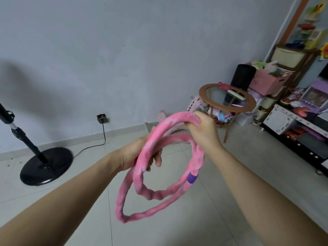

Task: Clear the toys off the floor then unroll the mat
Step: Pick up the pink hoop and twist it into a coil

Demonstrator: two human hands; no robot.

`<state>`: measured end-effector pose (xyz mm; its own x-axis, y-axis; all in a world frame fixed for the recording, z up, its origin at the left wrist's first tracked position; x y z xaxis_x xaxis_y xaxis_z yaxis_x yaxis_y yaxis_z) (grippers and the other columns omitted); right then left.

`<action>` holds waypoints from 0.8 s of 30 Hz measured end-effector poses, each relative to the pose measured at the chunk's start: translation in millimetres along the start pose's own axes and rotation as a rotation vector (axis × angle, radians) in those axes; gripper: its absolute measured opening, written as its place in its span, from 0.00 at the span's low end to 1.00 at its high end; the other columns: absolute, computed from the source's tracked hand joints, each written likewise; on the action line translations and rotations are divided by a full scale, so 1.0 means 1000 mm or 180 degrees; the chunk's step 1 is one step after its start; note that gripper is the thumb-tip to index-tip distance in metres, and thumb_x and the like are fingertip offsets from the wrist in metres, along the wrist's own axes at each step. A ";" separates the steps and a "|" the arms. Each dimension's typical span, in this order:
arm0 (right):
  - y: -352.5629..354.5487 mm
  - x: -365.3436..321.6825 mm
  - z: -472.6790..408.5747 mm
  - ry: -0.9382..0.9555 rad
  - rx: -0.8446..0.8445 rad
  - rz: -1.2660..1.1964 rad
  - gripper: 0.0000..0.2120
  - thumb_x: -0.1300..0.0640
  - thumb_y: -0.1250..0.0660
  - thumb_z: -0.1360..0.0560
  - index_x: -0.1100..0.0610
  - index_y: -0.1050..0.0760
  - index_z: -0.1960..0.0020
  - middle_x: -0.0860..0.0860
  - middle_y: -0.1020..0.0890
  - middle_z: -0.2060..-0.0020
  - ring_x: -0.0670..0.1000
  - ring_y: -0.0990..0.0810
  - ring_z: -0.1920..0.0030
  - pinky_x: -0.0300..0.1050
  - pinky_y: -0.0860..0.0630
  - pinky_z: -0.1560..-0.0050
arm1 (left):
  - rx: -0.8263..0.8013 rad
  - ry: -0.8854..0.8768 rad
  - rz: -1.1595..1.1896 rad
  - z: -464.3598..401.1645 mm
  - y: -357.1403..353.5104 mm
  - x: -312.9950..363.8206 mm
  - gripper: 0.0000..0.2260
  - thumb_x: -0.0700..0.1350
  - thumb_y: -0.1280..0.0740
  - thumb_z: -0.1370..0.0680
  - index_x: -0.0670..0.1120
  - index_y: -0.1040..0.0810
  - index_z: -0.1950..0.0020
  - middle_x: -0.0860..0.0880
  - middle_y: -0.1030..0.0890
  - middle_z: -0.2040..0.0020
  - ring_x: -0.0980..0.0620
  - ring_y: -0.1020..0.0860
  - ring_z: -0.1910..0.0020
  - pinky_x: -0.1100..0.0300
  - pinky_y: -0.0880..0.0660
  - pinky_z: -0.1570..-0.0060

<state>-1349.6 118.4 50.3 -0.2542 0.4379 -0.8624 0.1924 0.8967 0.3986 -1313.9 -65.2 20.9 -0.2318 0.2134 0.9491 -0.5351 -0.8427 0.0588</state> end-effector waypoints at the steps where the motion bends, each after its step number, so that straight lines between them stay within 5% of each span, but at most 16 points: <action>1: -0.001 0.004 -0.003 -0.0067 0.0024 0.0081 0.08 0.57 0.31 0.29 0.58 0.26 0.64 0.56 0.21 0.67 0.51 0.25 0.63 0.48 0.26 0.58 | -0.0114 -0.0023 0.0219 -0.001 -0.001 0.001 0.28 0.56 0.54 0.19 0.39 0.28 0.64 0.43 0.23 0.72 0.51 0.30 0.80 0.61 0.28 0.76; 4: -0.006 0.014 -0.006 -0.0142 0.0018 0.0347 0.11 0.54 0.33 0.29 0.57 0.28 0.66 0.52 0.23 0.70 0.53 0.25 0.64 0.48 0.27 0.60 | -0.0382 -0.0152 0.0803 0.000 -0.003 0.004 0.34 0.73 0.41 0.35 0.40 0.28 0.60 0.46 0.26 0.74 0.53 0.28 0.80 0.62 0.26 0.77; 7: -0.013 0.020 -0.012 -0.0184 -0.0077 0.0593 0.11 0.51 0.33 0.30 0.58 0.27 0.65 0.49 0.24 0.71 0.55 0.24 0.64 0.48 0.27 0.61 | 0.0013 -0.0307 0.0407 0.001 0.002 0.004 0.19 0.58 0.26 0.34 0.45 0.28 0.68 0.51 0.33 0.77 0.56 0.34 0.82 0.64 0.30 0.78; 10: -0.023 0.029 -0.014 -0.0351 -0.0475 0.0387 0.09 0.53 0.31 0.32 0.53 0.28 0.68 0.45 0.24 0.75 0.47 0.25 0.68 0.42 0.28 0.66 | 0.0470 -0.0258 0.0289 0.001 0.006 0.000 0.15 0.45 0.31 0.27 0.48 0.31 0.72 0.53 0.37 0.79 0.56 0.40 0.83 0.67 0.40 0.81; 15: -0.027 0.051 -0.006 -0.0472 -0.0581 -0.0160 0.05 0.53 0.29 0.33 0.47 0.25 0.64 0.38 0.21 0.72 0.36 0.24 0.66 0.30 0.28 0.64 | 0.0560 -0.0194 0.0333 0.000 0.000 0.011 0.14 0.41 0.33 0.25 0.48 0.31 0.69 0.55 0.40 0.79 0.58 0.44 0.81 0.68 0.45 0.81; 19: -0.024 0.088 0.011 -0.0865 -0.0290 -0.0374 0.09 0.44 0.28 0.34 0.46 0.25 0.60 0.40 0.20 0.62 0.44 0.20 0.58 0.42 0.24 0.55 | 0.0481 -0.0253 0.0214 -0.006 -0.010 0.016 0.09 0.44 0.33 0.26 0.45 0.31 0.62 0.54 0.40 0.78 0.57 0.44 0.80 0.70 0.45 0.81; 24: -0.026 0.165 0.066 -0.1786 -0.0923 -0.0186 0.06 0.56 0.30 0.28 0.55 0.27 0.58 0.51 0.21 0.62 0.52 0.23 0.57 0.45 0.29 0.56 | 0.0706 -0.0455 0.0406 -0.003 0.001 0.024 0.09 0.46 0.29 0.31 0.49 0.23 0.71 0.55 0.39 0.78 0.59 0.43 0.81 0.69 0.44 0.82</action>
<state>-1334.3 163.0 -122.5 0.2941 0.3578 -0.8863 -0.0914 0.9336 0.3466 -1321.9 -59.4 42.6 -0.1606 0.0402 0.9862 -0.3147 -0.9491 -0.0126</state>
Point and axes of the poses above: each hand's wrist, its own z-axis away from the middle knuckle, its own y-axis out of the back of the hand, x = y × z, the point moved 3 cm from there along -z, towards the middle knuckle
